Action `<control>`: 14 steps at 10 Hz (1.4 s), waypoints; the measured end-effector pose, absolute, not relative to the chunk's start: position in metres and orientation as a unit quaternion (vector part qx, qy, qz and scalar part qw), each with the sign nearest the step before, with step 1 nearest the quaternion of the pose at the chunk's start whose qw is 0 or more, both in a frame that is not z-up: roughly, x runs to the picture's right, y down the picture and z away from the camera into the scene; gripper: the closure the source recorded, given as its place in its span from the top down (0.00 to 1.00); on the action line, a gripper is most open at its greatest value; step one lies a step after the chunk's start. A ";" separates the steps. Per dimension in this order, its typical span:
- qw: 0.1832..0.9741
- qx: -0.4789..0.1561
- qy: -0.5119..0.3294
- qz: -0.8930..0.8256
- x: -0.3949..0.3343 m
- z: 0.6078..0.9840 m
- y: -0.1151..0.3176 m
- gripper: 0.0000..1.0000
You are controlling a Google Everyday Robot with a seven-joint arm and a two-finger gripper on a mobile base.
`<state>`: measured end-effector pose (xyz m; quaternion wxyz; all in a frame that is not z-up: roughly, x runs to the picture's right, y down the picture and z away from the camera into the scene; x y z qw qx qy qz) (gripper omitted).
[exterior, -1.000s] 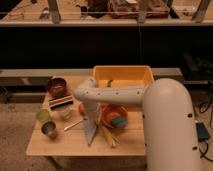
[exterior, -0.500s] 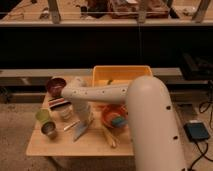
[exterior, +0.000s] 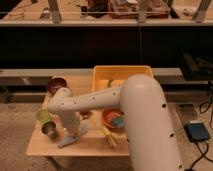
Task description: Wipe table surface with towel
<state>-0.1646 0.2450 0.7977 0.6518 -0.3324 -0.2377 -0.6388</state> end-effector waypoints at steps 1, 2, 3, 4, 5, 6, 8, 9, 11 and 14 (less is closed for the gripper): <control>0.648 -0.335 -0.240 -0.641 -0.157 0.792 0.255 0.00; 0.648 -0.338 -0.240 -0.639 -0.145 0.789 0.259 0.00; 0.650 -0.339 -0.240 -0.636 -0.131 0.788 0.260 0.00; 0.652 -0.340 -0.240 -0.633 -0.119 0.787 0.261 0.00; 0.658 -0.343 -0.239 -0.626 -0.098 0.786 0.262 0.00; 0.665 -0.347 -0.234 -0.619 -0.080 0.786 0.262 0.00; 0.681 -0.352 -0.221 -0.603 -0.059 0.787 0.257 0.00; 0.695 -0.351 -0.211 -0.591 -0.049 0.791 0.246 0.00; 0.714 -0.344 -0.202 -0.575 -0.041 0.804 0.221 0.00; 0.727 -0.334 -0.204 -0.564 -0.056 0.826 0.189 0.00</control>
